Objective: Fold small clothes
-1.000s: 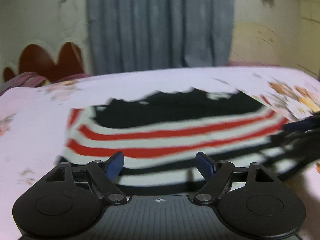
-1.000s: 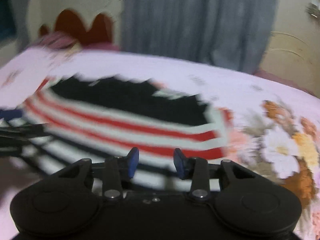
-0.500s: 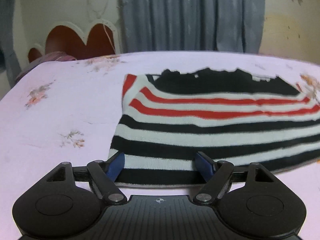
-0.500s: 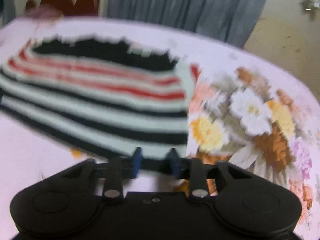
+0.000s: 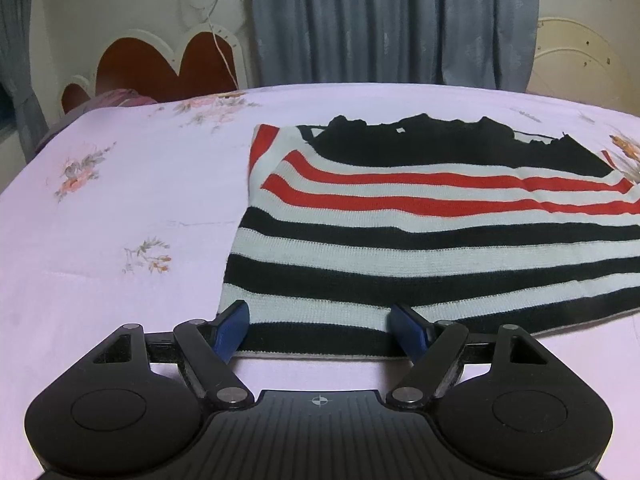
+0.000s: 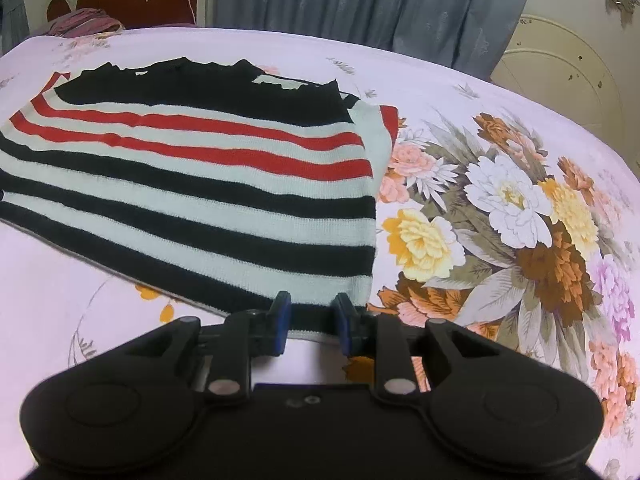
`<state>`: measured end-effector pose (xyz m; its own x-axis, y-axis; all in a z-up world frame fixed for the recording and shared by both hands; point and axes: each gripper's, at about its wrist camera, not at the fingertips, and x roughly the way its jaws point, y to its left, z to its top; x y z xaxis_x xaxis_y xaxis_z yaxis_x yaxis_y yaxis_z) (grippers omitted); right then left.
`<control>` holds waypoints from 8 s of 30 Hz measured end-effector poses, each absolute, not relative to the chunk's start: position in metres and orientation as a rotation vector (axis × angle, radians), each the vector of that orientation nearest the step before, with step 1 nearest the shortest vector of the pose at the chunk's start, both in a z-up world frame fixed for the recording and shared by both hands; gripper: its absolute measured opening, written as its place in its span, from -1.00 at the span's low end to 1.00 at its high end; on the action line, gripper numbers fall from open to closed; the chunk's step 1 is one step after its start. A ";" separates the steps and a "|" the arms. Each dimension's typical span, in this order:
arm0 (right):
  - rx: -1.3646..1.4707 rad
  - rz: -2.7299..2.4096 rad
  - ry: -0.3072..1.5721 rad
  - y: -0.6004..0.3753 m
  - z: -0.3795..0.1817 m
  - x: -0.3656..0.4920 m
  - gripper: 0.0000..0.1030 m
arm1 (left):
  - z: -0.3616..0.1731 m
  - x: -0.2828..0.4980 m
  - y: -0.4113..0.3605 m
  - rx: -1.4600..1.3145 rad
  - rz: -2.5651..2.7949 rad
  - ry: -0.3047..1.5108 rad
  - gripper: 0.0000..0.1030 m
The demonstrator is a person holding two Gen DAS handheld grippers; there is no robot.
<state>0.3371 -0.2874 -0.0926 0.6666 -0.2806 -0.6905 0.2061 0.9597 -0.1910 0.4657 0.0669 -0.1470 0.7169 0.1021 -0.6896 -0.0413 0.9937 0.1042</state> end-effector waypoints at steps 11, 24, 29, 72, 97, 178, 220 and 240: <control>-0.087 -0.255 0.803 -0.291 -0.092 0.337 -0.54 | -0.145 0.469 0.066 0.090 0.078 0.789 0.51; 0.017 -0.226 0.686 -0.299 -0.078 0.307 0.09 | -0.138 0.409 0.125 -0.371 0.190 0.715 0.49; 0.098 -0.153 0.635 -0.296 -0.071 0.304 -0.76 | -0.163 0.411 0.145 -0.758 0.139 0.697 0.32; 0.239 0.022 0.720 -0.229 -0.079 0.464 -1.00 | -0.114 0.506 0.115 -0.796 -0.023 0.586 -0.68; 0.661 -0.010 0.514 -0.446 -0.056 0.335 -0.14 | -0.045 0.541 -0.075 -0.184 -0.218 0.770 -0.26; 0.609 0.045 0.590 -0.435 -0.051 0.350 0.20 | -0.071 0.531 -0.084 0.043 -0.238 0.703 0.86; 0.450 0.050 0.660 -0.420 -0.063 0.399 -0.57 | -0.132 0.605 -0.052 -0.262 -0.319 0.936 0.86; 0.823 0.153 0.701 -0.459 -0.099 0.384 0.17 | -0.139 0.610 -0.047 -0.356 -0.404 0.976 0.85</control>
<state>0.3844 -0.4586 -0.0988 0.7673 0.3851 -0.5128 0.1368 0.6830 0.7175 0.6097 -0.0467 -0.1393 0.4972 -0.4822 -0.7213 0.1689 0.8692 -0.4646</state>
